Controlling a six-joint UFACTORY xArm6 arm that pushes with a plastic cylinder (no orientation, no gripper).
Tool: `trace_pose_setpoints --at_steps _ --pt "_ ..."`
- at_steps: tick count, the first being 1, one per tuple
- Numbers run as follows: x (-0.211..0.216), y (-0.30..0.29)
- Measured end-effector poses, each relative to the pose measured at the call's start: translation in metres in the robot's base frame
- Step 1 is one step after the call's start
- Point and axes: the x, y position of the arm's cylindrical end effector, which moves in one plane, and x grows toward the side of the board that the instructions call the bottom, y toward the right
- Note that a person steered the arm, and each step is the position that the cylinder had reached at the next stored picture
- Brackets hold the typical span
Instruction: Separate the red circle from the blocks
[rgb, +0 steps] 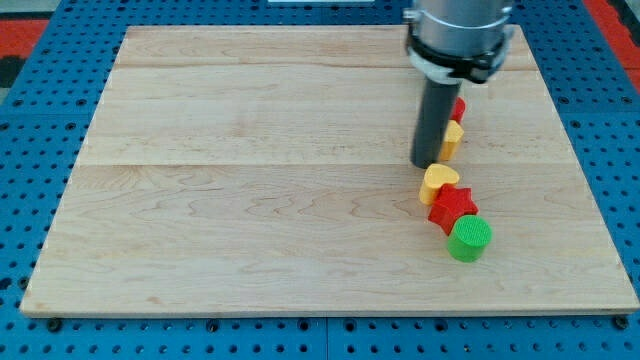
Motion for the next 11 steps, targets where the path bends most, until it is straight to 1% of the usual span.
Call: trace_pose_setpoints --at_steps 1,2,3,4,5,6,7,8,9,10,11 --pt "0.006 0.037" --pt "0.015 0.088" --pt "-0.036 0.108" --pt "-0.075 0.061" --pt "-0.082 0.001" --pt "-0.084 -0.086" --pt "-0.083 -0.05" --pt "-0.085 0.064" --pt "-0.119 0.091" --pt "-0.146 0.063" --pt "-0.146 -0.012"
